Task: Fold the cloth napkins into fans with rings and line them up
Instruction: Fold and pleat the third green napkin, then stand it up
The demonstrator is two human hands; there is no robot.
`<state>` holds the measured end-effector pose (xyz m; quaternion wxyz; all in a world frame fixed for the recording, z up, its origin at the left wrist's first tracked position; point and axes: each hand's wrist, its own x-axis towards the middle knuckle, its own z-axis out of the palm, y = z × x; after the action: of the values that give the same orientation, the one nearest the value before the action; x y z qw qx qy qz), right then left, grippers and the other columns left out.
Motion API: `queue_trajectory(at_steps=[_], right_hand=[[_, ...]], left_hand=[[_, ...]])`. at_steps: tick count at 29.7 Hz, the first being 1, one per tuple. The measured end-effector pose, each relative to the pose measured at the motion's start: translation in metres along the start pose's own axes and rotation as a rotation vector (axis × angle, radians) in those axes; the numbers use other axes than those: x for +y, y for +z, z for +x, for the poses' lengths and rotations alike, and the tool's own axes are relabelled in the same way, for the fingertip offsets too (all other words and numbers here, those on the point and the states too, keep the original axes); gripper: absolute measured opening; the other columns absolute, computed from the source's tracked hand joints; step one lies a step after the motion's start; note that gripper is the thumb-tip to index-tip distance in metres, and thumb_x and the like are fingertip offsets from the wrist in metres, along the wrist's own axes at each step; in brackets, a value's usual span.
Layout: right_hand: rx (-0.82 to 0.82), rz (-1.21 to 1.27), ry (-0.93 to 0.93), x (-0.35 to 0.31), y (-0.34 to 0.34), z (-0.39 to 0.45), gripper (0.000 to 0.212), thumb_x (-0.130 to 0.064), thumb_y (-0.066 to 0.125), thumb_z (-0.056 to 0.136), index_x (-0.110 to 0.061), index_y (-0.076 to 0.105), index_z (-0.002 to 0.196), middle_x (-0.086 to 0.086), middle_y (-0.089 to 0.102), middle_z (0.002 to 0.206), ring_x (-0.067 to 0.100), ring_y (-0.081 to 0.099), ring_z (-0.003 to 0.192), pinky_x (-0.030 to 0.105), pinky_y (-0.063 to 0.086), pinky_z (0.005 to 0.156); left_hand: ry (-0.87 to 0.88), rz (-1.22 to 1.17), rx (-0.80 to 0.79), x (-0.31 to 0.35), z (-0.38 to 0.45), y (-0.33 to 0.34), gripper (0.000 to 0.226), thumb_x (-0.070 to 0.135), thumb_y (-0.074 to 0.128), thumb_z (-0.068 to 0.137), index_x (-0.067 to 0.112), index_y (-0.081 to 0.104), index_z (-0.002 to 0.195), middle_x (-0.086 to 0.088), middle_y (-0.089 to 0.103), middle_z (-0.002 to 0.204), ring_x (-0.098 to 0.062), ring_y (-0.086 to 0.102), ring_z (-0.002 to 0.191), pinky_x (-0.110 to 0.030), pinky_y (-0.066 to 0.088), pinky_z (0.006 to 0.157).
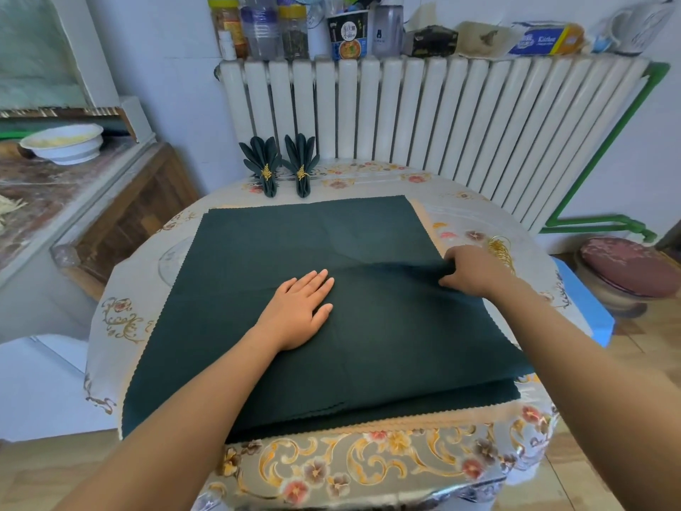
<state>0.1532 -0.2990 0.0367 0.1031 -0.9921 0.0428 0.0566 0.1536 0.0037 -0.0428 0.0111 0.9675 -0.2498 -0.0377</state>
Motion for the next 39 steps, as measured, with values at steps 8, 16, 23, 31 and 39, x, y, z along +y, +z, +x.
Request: queue_trajectory(at_steps=[8,16,23,31,39], right_hand=[[0.390,0.242,-0.003,-0.040,0.037,-0.107,0.018,-0.036,0.061,0.088,-0.022,0.056,0.098,-0.002,0.066,0.084,0.023,0.062,0.081,0.031,0.046,0.067],[0.678,0.073,-0.228,-0.068,0.102,-0.140,0.023,-0.027,0.087,0.064,-0.021,0.067,0.054,-0.006,0.053,0.040,0.014,0.051,0.037,0.019,0.034,0.035],[0.752,0.131,-0.309,-0.089,0.125,-0.145,0.014,-0.024,0.087,0.064,-0.016,0.074,0.063,-0.001,0.074,0.074,0.015,0.070,0.071,0.025,0.054,0.055],[0.732,0.169,-0.335,-0.094,0.127,-0.150,0.016,-0.023,0.089,0.060,-0.020,0.075,0.066,-0.005,0.073,0.073,0.013,0.071,0.075,0.023,0.055,0.060],[0.684,0.202,-0.348,-0.093,0.127,-0.157,0.009,-0.026,0.083,0.068,-0.021,0.076,0.068,-0.005,0.074,0.075,0.012,0.071,0.077,0.024,0.054,0.062]], left_hand=[[0.026,0.227,0.254,0.016,-0.002,-0.010,0.042,0.034,0.041,0.087,0.009,0.067,0.106,-0.004,0.064,0.091,-0.024,0.058,0.083,-0.035,0.042,0.076],[-0.199,-0.187,0.284,0.044,-0.017,-0.006,0.045,0.026,0.035,0.101,0.012,0.035,0.143,-0.003,0.048,0.132,-0.022,0.040,0.121,-0.031,0.031,0.100],[-0.181,-0.180,0.248,0.046,-0.024,0.000,0.055,0.047,0.024,0.101,0.033,0.011,0.152,-0.001,0.040,0.135,-0.021,0.033,0.123,-0.035,0.023,0.103],[-0.167,-0.091,0.141,0.044,-0.024,-0.001,0.055,0.061,0.020,0.096,0.043,0.022,0.148,0.001,0.022,0.153,-0.023,0.020,0.135,-0.038,0.017,0.110],[-0.166,-0.079,0.134,0.044,-0.025,-0.001,0.058,0.064,0.028,0.093,0.043,0.027,0.147,0.002,0.023,0.150,-0.022,0.020,0.134,-0.038,0.017,0.110]])
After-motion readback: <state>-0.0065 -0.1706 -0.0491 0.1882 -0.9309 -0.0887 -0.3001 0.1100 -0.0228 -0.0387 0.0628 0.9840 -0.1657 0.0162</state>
